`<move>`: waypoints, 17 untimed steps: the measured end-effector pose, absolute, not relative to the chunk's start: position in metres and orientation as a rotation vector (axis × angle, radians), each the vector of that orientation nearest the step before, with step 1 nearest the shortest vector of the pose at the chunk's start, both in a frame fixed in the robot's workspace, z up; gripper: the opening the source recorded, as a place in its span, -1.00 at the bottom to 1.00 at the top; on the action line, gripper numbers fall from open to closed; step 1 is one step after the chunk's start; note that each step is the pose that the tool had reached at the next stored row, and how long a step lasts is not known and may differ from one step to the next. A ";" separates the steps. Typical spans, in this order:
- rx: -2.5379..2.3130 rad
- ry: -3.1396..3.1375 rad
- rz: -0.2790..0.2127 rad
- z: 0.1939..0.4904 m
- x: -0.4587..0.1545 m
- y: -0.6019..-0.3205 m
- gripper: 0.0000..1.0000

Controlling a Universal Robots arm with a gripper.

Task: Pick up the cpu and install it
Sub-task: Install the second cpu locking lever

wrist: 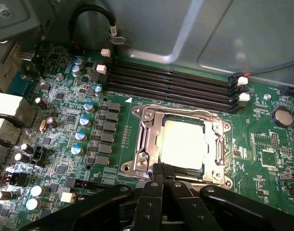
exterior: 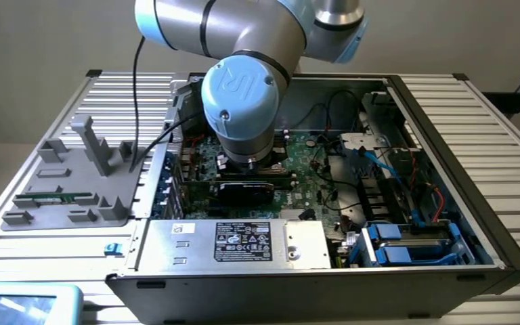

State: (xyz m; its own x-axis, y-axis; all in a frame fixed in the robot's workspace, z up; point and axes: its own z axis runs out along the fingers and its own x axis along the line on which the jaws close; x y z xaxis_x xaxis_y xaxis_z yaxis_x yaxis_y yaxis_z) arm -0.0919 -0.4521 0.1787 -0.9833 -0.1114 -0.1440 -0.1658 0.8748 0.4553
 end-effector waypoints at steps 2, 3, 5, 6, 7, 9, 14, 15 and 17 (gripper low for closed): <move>-0.217 2.932 0.727 0.180 -0.092 -0.452 -0.81; -0.218 2.932 0.726 0.181 -0.092 -0.452 -0.81; -0.218 2.932 0.723 0.183 -0.092 -0.452 -0.81; -0.218 2.933 0.720 0.185 -0.092 -0.452 -0.81; -0.218 2.934 0.718 0.185 -0.092 -0.452 -0.81; -0.219 2.936 0.713 0.186 -0.092 -0.452 -0.81; -0.221 2.950 0.667 0.192 -0.092 -0.452 -0.81; -0.222 2.953 0.654 0.192 -0.092 -0.452 -0.81; -0.223 2.960 0.630 0.195 -0.092 -0.452 -0.81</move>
